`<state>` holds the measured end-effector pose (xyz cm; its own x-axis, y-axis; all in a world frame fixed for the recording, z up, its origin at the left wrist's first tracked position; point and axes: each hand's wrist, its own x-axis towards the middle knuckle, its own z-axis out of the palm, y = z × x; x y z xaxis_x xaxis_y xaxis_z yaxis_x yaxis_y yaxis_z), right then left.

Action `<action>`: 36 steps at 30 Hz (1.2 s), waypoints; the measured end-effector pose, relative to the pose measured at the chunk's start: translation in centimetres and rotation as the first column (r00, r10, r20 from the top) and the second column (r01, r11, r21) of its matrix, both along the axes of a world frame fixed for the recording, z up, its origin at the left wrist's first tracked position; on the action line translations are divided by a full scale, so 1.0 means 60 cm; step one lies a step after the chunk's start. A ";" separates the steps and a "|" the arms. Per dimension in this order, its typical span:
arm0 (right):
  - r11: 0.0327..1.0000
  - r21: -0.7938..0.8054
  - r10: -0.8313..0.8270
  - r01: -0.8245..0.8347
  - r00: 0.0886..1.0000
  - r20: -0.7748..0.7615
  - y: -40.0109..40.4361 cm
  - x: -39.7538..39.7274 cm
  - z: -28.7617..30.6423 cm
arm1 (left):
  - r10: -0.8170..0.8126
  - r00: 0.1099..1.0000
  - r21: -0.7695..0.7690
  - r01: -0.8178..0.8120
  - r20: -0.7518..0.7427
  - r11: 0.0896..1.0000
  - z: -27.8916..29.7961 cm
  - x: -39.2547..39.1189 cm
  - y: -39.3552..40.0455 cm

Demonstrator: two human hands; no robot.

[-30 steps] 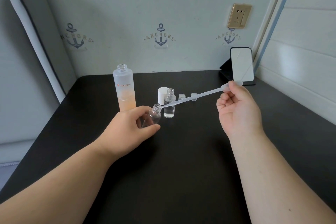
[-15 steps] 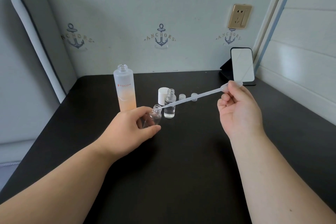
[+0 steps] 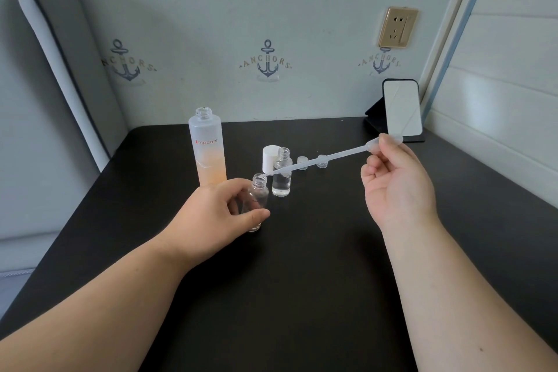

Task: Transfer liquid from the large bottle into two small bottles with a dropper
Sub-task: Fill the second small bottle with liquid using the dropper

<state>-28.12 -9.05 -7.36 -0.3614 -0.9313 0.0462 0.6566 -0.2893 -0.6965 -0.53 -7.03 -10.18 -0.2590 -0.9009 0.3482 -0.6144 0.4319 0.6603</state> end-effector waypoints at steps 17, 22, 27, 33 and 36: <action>0.998 -0.007 0.070 -0.070 0.992 0.104 0.000 0.002 0.001 | 0.050 0.961 -0.135 -0.090 -0.272 0.987 0.005 0.004 0.005; 0.996 -0.014 0.087 -0.086 0.990 0.114 0.000 0.002 -0.002 | 0.265 0.834 -0.189 -0.395 -0.484 0.899 0.013 0.013 0.002; 0.995 0.000 0.094 -0.095 0.991 0.095 0.000 0.002 -0.002 | 0.397 0.768 -0.057 -0.488 -0.503 0.871 0.004 0.024 -0.020; 0.995 0.011 0.095 -0.097 0.992 0.084 0.001 0.005 -0.001 | 0.385 0.873 0.095 -0.374 -0.301 0.923 -0.010 0.024 -0.043; 0.994 0.001 0.110 -0.110 0.991 0.076 0.000 0.006 -0.003 | 0.408 0.876 0.134 -0.386 -0.258 0.913 -0.013 0.027 -0.048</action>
